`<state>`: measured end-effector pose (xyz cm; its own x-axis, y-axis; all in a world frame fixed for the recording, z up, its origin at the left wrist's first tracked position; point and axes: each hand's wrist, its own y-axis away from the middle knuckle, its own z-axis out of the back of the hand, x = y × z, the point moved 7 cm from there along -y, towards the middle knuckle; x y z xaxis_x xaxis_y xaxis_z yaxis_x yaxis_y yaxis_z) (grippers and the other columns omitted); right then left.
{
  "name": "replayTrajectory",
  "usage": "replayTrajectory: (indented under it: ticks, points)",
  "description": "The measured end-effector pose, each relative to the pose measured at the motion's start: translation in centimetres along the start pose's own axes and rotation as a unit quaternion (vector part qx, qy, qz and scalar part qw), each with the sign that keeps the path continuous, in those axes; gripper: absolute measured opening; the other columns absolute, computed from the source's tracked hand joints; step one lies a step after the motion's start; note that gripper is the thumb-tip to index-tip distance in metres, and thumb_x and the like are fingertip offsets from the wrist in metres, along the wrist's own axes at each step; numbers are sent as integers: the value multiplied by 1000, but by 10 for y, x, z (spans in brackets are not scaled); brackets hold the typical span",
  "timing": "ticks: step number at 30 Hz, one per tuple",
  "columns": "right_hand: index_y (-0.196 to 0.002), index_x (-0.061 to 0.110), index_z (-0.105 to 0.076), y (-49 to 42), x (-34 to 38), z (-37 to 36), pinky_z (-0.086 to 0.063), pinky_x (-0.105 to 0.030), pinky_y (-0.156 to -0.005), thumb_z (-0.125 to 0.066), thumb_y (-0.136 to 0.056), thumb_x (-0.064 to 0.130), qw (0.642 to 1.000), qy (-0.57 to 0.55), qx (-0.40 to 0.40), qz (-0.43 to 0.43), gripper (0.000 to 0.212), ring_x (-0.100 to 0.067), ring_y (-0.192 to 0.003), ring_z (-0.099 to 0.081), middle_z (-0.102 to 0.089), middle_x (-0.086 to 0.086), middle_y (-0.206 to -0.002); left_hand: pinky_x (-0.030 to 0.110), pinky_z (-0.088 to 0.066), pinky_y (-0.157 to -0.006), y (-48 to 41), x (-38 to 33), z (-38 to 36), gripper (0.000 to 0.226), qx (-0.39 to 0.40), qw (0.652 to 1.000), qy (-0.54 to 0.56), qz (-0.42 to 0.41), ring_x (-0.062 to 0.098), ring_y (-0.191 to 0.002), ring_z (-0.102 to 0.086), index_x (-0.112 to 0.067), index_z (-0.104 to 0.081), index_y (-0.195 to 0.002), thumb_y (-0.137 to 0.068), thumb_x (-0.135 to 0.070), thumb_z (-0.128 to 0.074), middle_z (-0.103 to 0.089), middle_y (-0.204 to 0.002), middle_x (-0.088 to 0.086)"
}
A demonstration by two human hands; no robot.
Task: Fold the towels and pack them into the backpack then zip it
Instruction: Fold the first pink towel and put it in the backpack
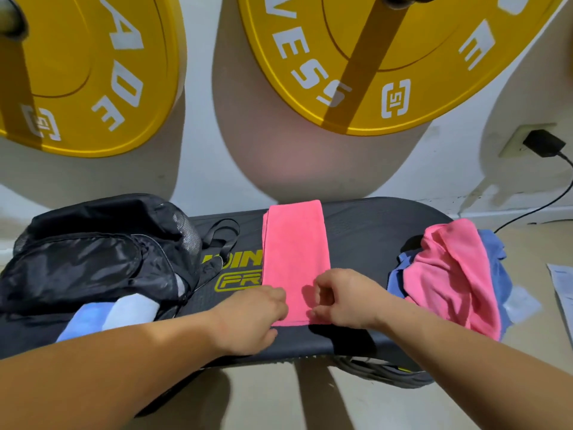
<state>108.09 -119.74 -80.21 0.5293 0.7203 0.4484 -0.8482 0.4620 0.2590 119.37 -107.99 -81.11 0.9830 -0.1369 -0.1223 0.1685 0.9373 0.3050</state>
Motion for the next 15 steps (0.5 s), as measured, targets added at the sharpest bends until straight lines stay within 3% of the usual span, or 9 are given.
replayTrajectory:
  ticks: [3, 7, 11, 15]
  points:
    - [-80, 27, -46, -2, 11, -14, -50, -35, -73, -71, -78, 55, 997, 72, 12, 32, 38, -19, -87, -53, -57, 6, -95, 46, -51, -79, -1, 1, -5, 20, -15, 1000, -26, -8, 31, -97, -55, -11, -61, -92, -77, -12, -48, -53, -104, 7]
    - [-84, 32, -46, 0, 16, -26, -52, -37, -80, -69, -77, 55, 994, 87, -5, 62, 33, -18, -103, -51, -51, 9, -101, 47, -51, -80, -5, 5, -7, 17, -33, 999, -33, 12, 31, -98, -53, -10, -59, -92, -79, -9, -48, -52, -103, 8]
    - [-103, 30, -51, 5, 17, -31, -51, -37, -75, -61, -84, 52, 987, 105, -54, 106, 31, -16, -100, -49, -50, 7, -106, 39, -46, -78, -2, 15, 0, 10, -78, 992, 85, 47, 26, -89, -48, -20, -46, -83, -77, -12, -47, -52, -91, 2]
    - [-106, 23, -58, 8, 17, -30, -52, -42, -65, -51, -92, 35, 973, 159, -106, 126, 20, -25, -94, -57, -56, 3, -100, 37, -43, -75, 10, 38, 6, 8, -140, 971, 158, 116, 26, -79, -46, -25, -41, -80, -78, -20, -48, -48, -75, -8]
